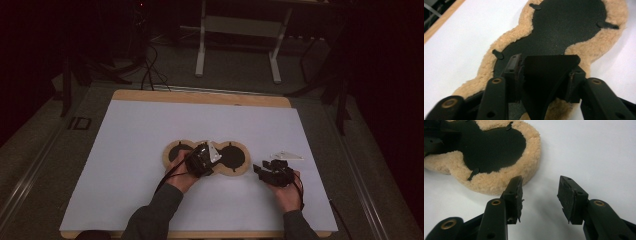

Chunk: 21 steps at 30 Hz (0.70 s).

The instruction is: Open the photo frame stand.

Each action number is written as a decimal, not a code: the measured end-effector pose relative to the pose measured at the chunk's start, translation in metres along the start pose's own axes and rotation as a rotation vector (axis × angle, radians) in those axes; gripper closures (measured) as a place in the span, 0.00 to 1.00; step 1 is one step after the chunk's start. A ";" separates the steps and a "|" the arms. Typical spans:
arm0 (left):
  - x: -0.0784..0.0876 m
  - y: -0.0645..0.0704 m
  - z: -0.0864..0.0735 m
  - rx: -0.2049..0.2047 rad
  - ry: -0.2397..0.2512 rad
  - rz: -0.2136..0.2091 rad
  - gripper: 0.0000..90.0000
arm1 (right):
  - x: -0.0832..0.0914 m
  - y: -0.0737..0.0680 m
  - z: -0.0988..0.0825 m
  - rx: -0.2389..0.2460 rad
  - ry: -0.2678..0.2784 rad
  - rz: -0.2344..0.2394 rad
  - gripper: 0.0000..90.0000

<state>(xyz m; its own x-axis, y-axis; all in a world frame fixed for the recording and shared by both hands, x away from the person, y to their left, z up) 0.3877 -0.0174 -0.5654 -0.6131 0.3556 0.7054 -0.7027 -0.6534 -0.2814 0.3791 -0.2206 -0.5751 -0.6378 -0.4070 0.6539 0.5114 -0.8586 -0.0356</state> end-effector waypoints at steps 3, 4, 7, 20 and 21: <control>0.002 -0.001 0.000 -0.023 -0.002 0.019 0.70 | 0.000 0.000 0.000 -0.003 0.001 0.002 0.60; 0.002 -0.001 0.000 -0.027 -0.003 0.025 0.71 | 0.000 0.000 0.000 -0.003 0.002 0.003 0.60; 0.003 -0.002 0.000 -0.043 0.003 0.043 0.75 | 0.001 0.000 0.001 -0.004 0.003 0.005 0.60; 0.010 -0.007 -0.001 -0.034 0.061 0.026 0.81 | 0.002 -0.004 0.003 -0.005 0.015 0.021 0.58; 0.011 -0.007 -0.001 -0.030 0.067 0.023 0.81 | 0.003 -0.004 0.004 -0.005 0.017 0.023 0.58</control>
Point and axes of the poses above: each handheld gripper's, and its own axes: x roughly backward along the jaws, z roughly out of its top, y roughly to its right, the point moved 9 cm from there along -x, roughly forward along the jaws, and after that the axes turned 4 degrees about x, right-handed, at the moved point
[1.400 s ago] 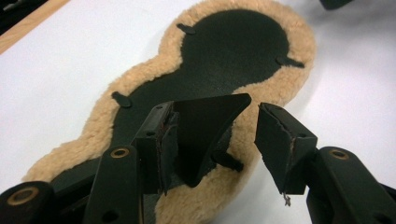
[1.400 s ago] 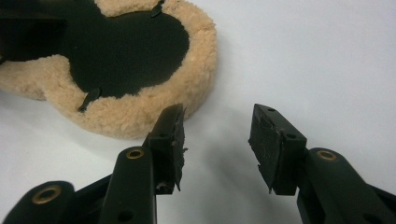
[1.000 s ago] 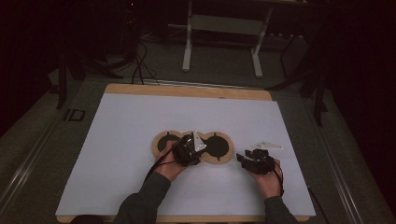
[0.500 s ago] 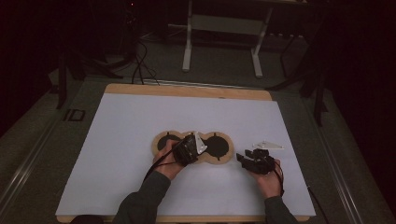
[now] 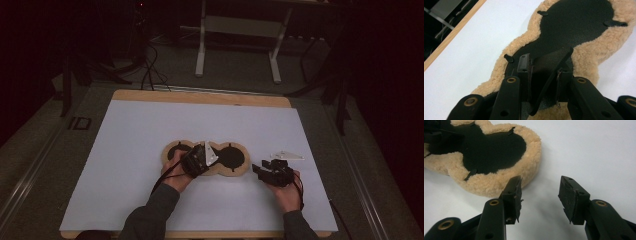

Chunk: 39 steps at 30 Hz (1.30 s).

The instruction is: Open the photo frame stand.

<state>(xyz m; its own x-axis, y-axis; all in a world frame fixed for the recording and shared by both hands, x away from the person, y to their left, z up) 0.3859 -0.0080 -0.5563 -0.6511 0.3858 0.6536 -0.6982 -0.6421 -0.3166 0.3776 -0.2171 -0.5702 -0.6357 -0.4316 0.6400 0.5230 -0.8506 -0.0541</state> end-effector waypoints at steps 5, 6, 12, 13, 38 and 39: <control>0.004 -0.003 0.000 0.032 0.035 -0.013 0.81 | 0.001 0.000 0.003 -0.021 0.013 0.013 0.57; 0.006 -0.004 0.000 0.033 0.038 -0.016 0.81 | 0.002 0.000 0.004 -0.029 0.019 0.015 0.57; 0.012 -0.008 -0.002 0.064 0.080 -0.032 0.81 | 0.008 -0.004 0.012 -0.051 0.057 0.040 0.56; 0.013 -0.008 -0.002 0.070 0.083 -0.034 0.81 | 0.009 -0.005 0.013 -0.050 0.058 0.041 0.56; 0.026 -0.012 -0.009 0.132 0.170 -0.038 0.80 | 0.013 -0.034 0.050 -0.037 0.050 0.206 0.42; 0.026 -0.012 -0.009 0.132 0.170 -0.038 0.80 | 0.013 -0.034 0.050 -0.037 0.050 0.206 0.42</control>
Point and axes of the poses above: each handheld gripper's, and its own axes: x roughly backward along the jaws, z roughly out of its top, y roughly to its right, the point moved 9 cm from there along -x, roughly forward along the jaws, and after that the axes turned 4 degrees about x, right-handed, at the moved point
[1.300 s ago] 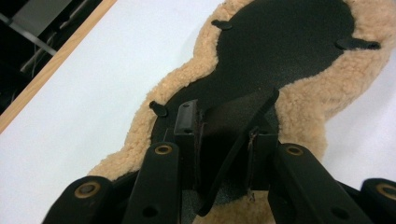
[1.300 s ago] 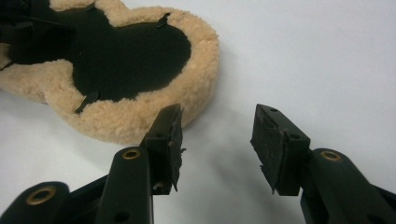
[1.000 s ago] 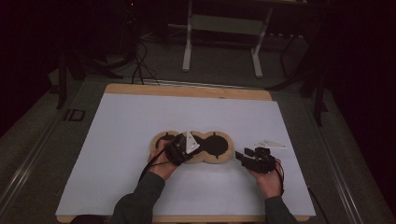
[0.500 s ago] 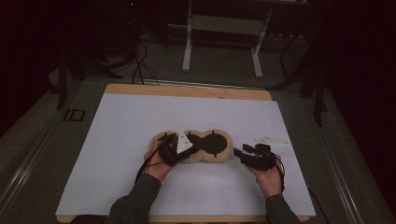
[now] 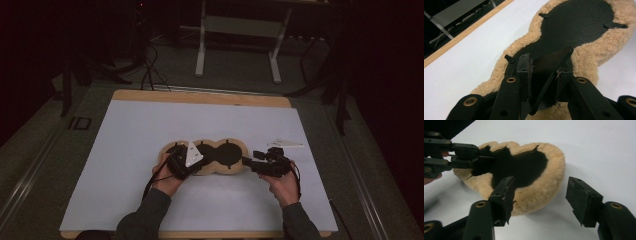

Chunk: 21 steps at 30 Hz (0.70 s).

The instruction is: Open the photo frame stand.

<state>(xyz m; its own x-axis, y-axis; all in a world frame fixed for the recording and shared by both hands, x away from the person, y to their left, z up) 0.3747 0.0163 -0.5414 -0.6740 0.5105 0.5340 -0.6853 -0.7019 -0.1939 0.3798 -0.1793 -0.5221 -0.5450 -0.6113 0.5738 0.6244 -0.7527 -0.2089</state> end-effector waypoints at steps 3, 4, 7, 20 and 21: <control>0.003 -0.002 0.000 0.018 0.020 -0.001 0.80 | -0.005 -0.003 0.003 -0.013 -0.020 0.020 0.40; 0.004 -0.002 0.000 0.019 0.026 -0.001 0.80 | -0.007 -0.004 0.004 -0.024 -0.026 0.035 0.39; 0.005 -0.002 -0.001 0.028 0.039 -0.005 0.80 | -0.012 -0.008 0.004 -0.056 -0.050 0.079 0.38; 0.011 -0.006 -0.002 0.076 0.087 -0.010 0.80 | -0.022 -0.007 0.007 -0.137 -0.077 0.144 0.35; 0.011 -0.006 -0.002 0.080 0.089 -0.013 0.79 | -0.022 -0.007 0.008 -0.150 -0.077 0.153 0.35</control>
Point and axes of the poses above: each handheld gripper's, and its own axes: x roughly backward along the jaws, z roughly out of its top, y roughly to its right, the point moved 9 cm from there along -x, roughly forward along the jaws, and after that the axes turned 4 degrees about x, right-handed, at the moved point
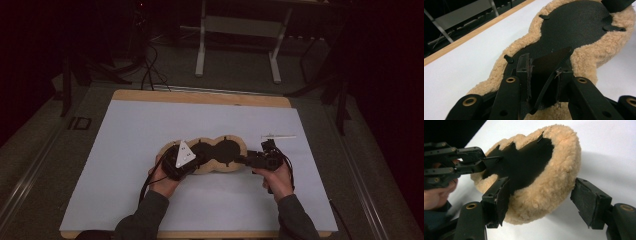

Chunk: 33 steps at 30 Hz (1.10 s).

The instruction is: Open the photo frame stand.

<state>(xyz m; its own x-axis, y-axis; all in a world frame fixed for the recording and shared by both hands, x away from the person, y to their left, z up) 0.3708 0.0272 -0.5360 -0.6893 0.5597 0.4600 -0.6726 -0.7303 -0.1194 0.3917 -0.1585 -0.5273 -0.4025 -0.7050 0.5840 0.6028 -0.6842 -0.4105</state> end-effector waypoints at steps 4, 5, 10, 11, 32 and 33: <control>0.002 0.001 -0.001 0.016 0.016 -0.013 0.78 | -0.003 -0.003 0.001 -0.024 -0.015 0.037 0.37; 0.002 0.001 -0.001 0.021 0.024 -0.018 0.78 | -0.004 -0.003 0.001 -0.022 -0.017 0.037 0.37; 0.005 0.002 -0.003 0.041 0.020 -0.034 0.75 | -0.007 -0.005 -0.001 -0.023 -0.032 0.022 0.38; 0.005 0.003 -0.003 0.044 0.020 -0.032 0.74 | -0.007 -0.005 -0.002 -0.024 -0.036 0.021 0.40; 0.026 0.006 -0.014 0.073 -0.020 -0.083 0.53 | 0.000 -0.012 0.003 -0.011 0.011 0.061 0.57; 0.027 0.007 -0.015 0.073 -0.024 -0.089 0.52 | 0.000 -0.012 0.003 -0.007 0.011 0.060 0.58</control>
<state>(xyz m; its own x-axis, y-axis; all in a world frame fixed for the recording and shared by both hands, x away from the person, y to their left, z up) 0.3436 0.0434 -0.5371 -0.6208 0.6147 0.4866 -0.7087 -0.7054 -0.0129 0.3869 -0.1500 -0.5202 -0.3730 -0.7467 0.5507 0.6212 -0.6419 -0.4495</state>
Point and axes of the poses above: each handheld gripper's, and its own axes: x roughly backward along the jaws, z roughly out of its top, y roughly to its right, the point moved 9 cm from there along -x, roughly forward along the jaws, and after that the axes turned 4 degrees about x, right-handed, at the moved point
